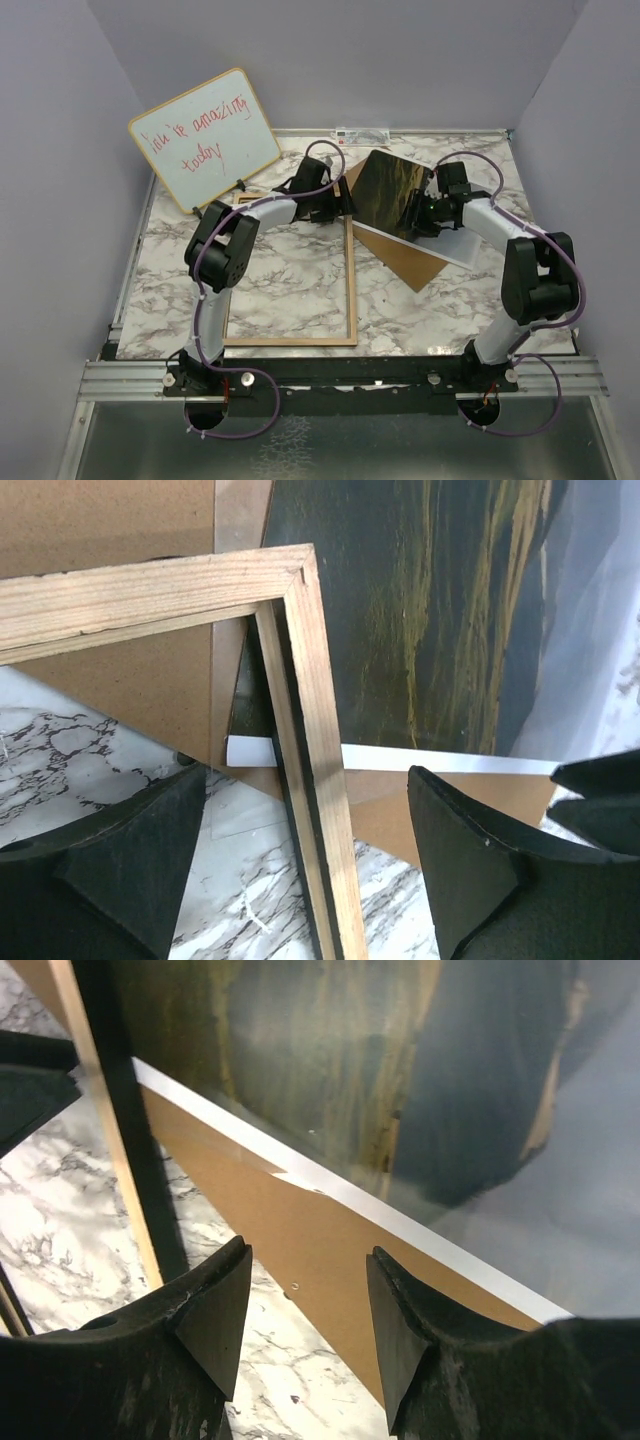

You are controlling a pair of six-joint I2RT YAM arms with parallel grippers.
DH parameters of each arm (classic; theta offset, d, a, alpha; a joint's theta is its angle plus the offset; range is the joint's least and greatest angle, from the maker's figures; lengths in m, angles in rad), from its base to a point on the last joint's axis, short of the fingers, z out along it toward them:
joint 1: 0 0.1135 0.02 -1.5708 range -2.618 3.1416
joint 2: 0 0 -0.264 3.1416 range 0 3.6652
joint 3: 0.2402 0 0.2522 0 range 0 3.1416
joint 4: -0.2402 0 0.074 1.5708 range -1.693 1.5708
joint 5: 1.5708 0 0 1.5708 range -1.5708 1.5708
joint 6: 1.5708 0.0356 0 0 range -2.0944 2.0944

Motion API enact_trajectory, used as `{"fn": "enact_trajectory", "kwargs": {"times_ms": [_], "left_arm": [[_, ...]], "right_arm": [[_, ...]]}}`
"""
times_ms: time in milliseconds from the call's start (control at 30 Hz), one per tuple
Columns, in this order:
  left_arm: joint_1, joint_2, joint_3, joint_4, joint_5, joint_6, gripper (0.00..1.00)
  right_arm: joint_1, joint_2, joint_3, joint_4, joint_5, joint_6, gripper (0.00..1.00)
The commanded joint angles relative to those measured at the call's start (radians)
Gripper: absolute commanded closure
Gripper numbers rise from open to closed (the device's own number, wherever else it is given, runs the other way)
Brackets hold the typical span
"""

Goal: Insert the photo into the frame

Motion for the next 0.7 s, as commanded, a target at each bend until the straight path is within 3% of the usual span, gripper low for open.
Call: {"fn": "enact_trajectory", "kwargs": {"times_ms": [0,167,300,500,667], "left_arm": [[-0.061,0.015,0.064,-0.223,-0.297,0.053,0.14],[-0.123,0.035,0.127,-0.359,-0.529,0.106,0.09],[-0.149,0.061,0.15,-0.407,-0.612,0.123,0.09],[-0.15,0.062,0.17,-0.466,-0.685,0.111,0.32],[-0.15,0.033,0.147,-0.469,-0.697,0.114,0.38]], "right_arm": [[0.016,0.002,-0.01,0.047,-0.049,0.011,0.47],[0.019,0.016,-0.01,0.018,0.006,0.024,0.47],[0.021,0.035,-0.01,-0.007,0.041,0.04,0.48],[0.021,0.056,-0.016,-0.033,0.088,0.062,0.49],[0.02,0.06,-0.029,-0.031,0.099,0.069,0.5]]}}
